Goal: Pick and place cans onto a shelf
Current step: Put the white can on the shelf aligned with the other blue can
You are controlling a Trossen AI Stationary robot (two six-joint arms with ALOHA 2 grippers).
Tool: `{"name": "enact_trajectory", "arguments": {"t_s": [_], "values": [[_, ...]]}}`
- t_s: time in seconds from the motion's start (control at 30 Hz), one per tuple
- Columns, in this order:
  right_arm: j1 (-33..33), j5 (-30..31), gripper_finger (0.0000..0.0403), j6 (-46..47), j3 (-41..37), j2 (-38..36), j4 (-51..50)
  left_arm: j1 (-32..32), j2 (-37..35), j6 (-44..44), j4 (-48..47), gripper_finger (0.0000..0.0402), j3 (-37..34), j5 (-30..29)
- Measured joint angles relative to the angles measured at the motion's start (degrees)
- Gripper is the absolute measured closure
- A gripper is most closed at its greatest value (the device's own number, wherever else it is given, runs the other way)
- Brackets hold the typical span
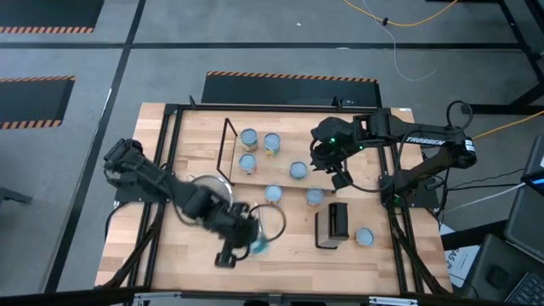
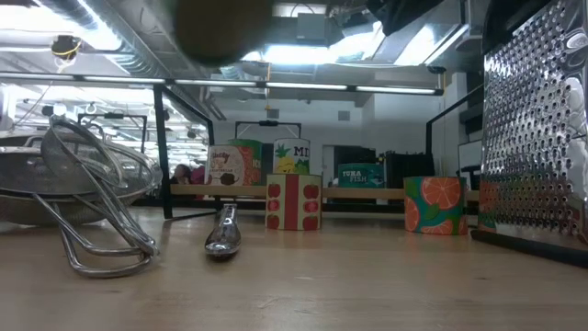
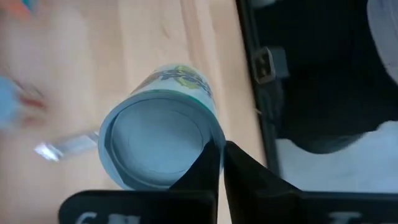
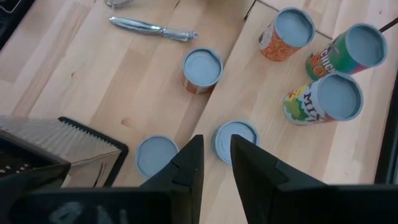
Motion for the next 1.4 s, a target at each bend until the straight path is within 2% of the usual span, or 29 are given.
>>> {"name": "enact_trajectory", "arguments": {"t_s": [0.17,0.37,0.77,0.93,1.1,1.4], "values": [[-0.01,-0.02,0.0318,0.0,0.0,-0.42,-3.63,7.71,-0.04,17.39,0.02,0.0399,2.87,0.07],[0.0,0.06,0.0318,0.84,0.02,-4.06,-6.31,17.7,0.15,35.47,-0.01,0.0399,5.69,2.87],[-2.23,0.52,0.0318,1.51,0.04,-16.37,-5.93,34.82,0.48,63.97,0.86,0.0401,10.13,3.04],[-4.26,0.52,0.0318,1.51,0.04,-18.37,-4.88,40.43,1.83,70.72,2.64,0.0401,10.28,2.93],[-5.92,0.55,0.0318,1.48,0.04,-18.56,-4.9,43.61,6.18,76.66,5.3,0.0401,10.87,2.77],[-7.59,0.34,0.0318,1.46,0.04,-18.53,-4.91,45.25,19.07,77.71,-0.06,0.0401,22.96,2.61]]}}
